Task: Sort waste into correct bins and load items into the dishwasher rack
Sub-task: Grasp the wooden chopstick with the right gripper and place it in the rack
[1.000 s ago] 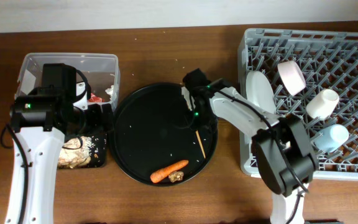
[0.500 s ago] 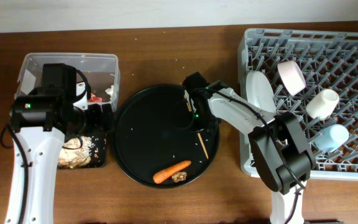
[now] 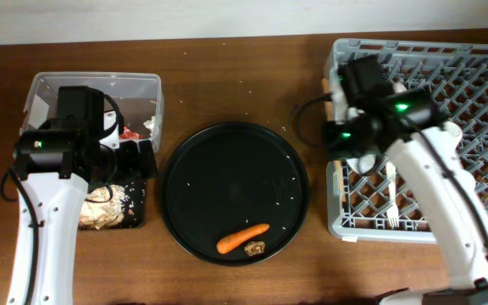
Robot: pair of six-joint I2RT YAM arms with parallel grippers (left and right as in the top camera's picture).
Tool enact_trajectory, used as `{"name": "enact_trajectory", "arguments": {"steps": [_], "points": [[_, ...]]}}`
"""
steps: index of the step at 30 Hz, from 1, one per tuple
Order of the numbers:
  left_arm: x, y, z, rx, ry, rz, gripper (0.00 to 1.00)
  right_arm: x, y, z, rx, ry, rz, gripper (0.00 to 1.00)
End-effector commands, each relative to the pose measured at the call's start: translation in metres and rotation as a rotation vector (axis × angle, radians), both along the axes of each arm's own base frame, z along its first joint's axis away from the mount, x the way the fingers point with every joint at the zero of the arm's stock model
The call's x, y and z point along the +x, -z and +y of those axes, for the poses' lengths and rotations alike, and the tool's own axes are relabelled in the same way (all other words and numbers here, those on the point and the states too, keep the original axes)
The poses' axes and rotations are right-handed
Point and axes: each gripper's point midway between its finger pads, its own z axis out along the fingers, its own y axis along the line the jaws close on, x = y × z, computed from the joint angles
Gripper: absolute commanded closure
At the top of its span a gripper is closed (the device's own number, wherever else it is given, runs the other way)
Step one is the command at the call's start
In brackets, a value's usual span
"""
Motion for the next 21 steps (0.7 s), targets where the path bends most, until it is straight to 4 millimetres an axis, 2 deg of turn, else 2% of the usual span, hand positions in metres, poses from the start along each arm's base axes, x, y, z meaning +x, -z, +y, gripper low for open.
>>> {"name": "enact_trajectory", "arguments": {"steps": [1,2,5,7,8,10,12,14,21], "points": [[0.001,0.000,0.003,0.010,0.005,-0.002,0.01,-0.004,0.005,-0.059,-0.052,0.071,0.041,0.96],[0.001,0.000,0.002,0.010,0.006,-0.002,0.01,-0.010,0.023,-0.079,-0.063,0.101,0.093,0.96],[0.001,0.000,0.003,0.010,0.005,-0.002,0.01,-0.019,0.060,-0.114,-0.098,0.165,0.156,0.96],[0.001,0.000,0.002,0.010,0.006,-0.002,0.01,-0.020,0.069,-0.137,-0.163,0.190,0.153,0.95],[0.001,0.000,0.002,0.010,0.006,-0.004,0.01,-0.020,0.071,-0.141,-0.161,0.206,0.152,0.90],[0.001,0.000,0.002,0.010,0.005,-0.005,0.01,-0.025,0.079,-0.142,-0.162,0.203,0.171,0.88],[0.001,0.000,0.003,0.011,0.006,-0.005,0.01,-0.026,0.091,-0.145,-0.185,0.185,0.174,0.82],[0.001,0.000,0.003,0.010,0.005,-0.005,0.01,-0.025,0.101,-0.146,-0.191,0.189,0.166,0.82],[0.001,0.000,0.002,0.010,0.006,-0.005,0.01,-0.029,0.102,-0.143,-0.177,0.194,0.182,0.80]]}}
